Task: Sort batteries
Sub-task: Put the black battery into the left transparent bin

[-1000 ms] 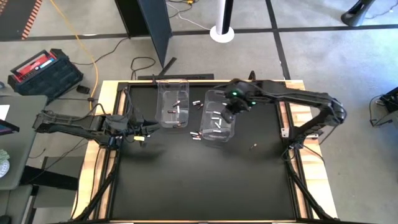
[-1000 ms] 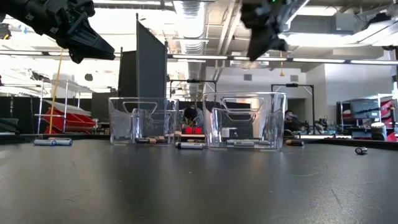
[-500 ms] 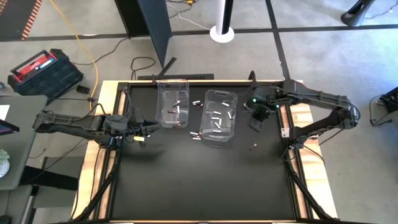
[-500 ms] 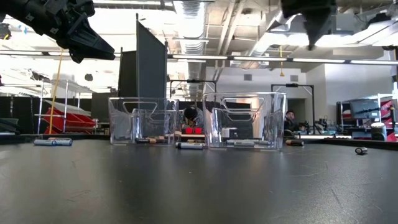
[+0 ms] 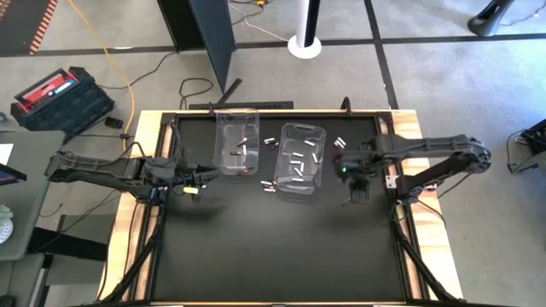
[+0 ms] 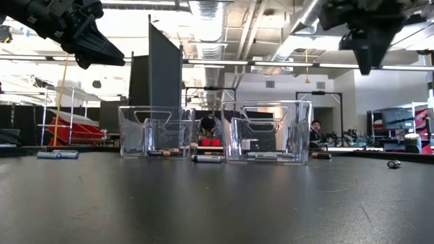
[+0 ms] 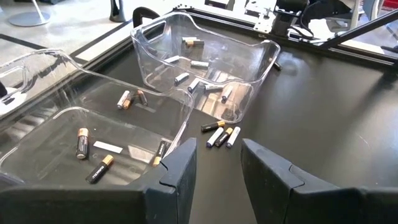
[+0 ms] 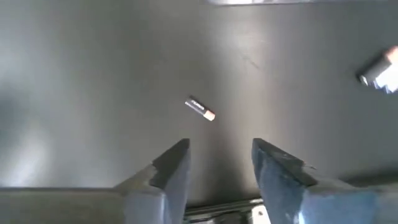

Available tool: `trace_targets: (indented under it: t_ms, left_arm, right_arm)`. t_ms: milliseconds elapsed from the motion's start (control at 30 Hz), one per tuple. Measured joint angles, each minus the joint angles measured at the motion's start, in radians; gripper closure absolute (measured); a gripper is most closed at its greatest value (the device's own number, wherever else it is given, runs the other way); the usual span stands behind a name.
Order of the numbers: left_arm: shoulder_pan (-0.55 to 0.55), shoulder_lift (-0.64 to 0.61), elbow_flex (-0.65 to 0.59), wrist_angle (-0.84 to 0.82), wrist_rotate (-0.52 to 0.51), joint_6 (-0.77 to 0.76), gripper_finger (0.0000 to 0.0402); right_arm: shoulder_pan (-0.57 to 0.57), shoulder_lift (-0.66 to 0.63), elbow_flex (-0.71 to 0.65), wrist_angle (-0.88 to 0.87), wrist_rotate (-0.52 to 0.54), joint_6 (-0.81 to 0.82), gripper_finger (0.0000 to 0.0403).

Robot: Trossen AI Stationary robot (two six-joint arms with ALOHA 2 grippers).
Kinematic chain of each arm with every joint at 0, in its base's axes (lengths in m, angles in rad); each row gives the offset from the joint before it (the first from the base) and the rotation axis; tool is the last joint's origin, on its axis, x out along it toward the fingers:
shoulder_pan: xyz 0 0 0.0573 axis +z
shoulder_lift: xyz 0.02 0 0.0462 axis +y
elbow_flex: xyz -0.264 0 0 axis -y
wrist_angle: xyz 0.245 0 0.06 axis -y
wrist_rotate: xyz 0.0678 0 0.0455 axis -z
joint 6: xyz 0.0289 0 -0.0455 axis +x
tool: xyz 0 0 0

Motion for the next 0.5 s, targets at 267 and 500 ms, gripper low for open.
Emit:
trace_targets:
  t_ms: [267,500]
  left_arm:
    - [0.0,0.0,0.0,0.0,0.0,-0.013,0.0283]
    - [0.0,0.0,0.0,-0.023,0.0,-0.019,0.0283]
  right_arm:
    - [0.149,0.009,-0.186,0.123,0.003,-0.306,0.0183]
    - [0.182,0.063,-0.263,0.232,0.047,-0.336,0.0194]
